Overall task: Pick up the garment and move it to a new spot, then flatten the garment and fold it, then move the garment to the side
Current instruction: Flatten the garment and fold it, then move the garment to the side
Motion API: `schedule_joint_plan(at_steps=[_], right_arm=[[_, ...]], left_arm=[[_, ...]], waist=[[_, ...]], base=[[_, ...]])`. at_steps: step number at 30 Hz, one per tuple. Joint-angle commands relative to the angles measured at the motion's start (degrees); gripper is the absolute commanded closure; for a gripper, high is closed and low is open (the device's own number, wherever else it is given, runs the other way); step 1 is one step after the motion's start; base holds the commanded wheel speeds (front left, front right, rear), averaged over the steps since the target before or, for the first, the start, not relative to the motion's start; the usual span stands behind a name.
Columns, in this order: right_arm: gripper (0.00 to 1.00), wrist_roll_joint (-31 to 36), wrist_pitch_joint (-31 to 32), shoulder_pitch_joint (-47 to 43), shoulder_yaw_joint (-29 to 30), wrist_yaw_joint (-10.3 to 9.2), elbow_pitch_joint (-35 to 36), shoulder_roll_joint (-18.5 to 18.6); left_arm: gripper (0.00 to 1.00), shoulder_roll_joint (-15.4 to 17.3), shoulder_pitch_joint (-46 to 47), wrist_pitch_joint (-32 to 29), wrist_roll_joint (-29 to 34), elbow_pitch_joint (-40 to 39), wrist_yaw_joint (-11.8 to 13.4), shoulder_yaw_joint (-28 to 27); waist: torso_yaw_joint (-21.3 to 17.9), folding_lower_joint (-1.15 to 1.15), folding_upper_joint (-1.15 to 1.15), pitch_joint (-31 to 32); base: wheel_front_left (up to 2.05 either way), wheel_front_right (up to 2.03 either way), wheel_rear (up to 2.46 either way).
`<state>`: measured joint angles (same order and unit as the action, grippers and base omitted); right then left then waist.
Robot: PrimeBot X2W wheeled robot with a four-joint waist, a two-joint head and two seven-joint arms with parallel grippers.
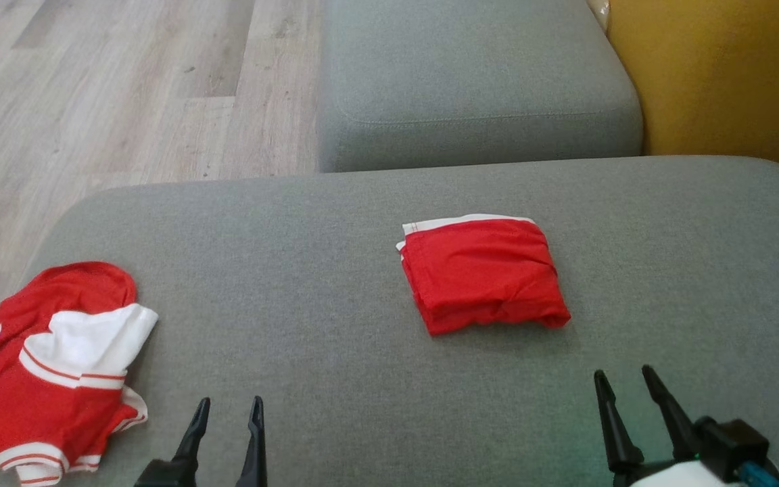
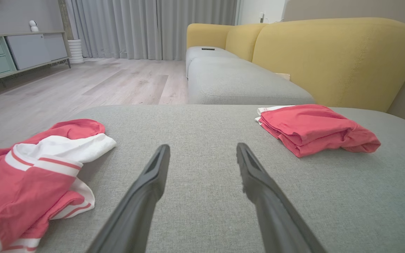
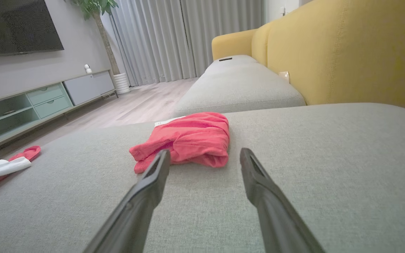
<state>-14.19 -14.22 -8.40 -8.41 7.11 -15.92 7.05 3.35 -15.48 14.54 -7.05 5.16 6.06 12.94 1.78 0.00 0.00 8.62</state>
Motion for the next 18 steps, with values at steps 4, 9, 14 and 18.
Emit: schedule_joint_plan(at_steps=[4,9,14,18], right_arm=[[0.00,-0.4,-0.8,1.3,-0.9,0.37,1.2,0.2],[0.00,-0.3,-0.8,1.5,-1.0,0.37,0.9,0.3],[0.00,-0.2,-0.8,2.5,-0.9,0.37,0.0,0.5],[0.00,-0.3,-0.8,4.6,-1.1,0.37,-0.9,0.7]], left_arm=[[0.00,-0.5,2.3,0.5,0.6,-1.7,0.1,-1.0],[0.00,-0.5,2.6,0.5,0.8,-2.0,0.4,-0.1],[0.00,-0.5,3.7,0.5,0.7,-2.6,0.5,0.7],[0.00,-0.5,5.2,0.5,0.6,-3.2,0.8,1.3]], waist=[[0.0,0.00,0.00,-0.6],[0.2,0.00,0.00,-1.8],[0.8,0.00,0.00,-4.3],[1.3,0.00,0.00,-6.9]], base=[[0.00,0.00,0.00],[0.00,0.00,0.00],[0.00,0.00,0.00],[0.00,0.00,0.00]])
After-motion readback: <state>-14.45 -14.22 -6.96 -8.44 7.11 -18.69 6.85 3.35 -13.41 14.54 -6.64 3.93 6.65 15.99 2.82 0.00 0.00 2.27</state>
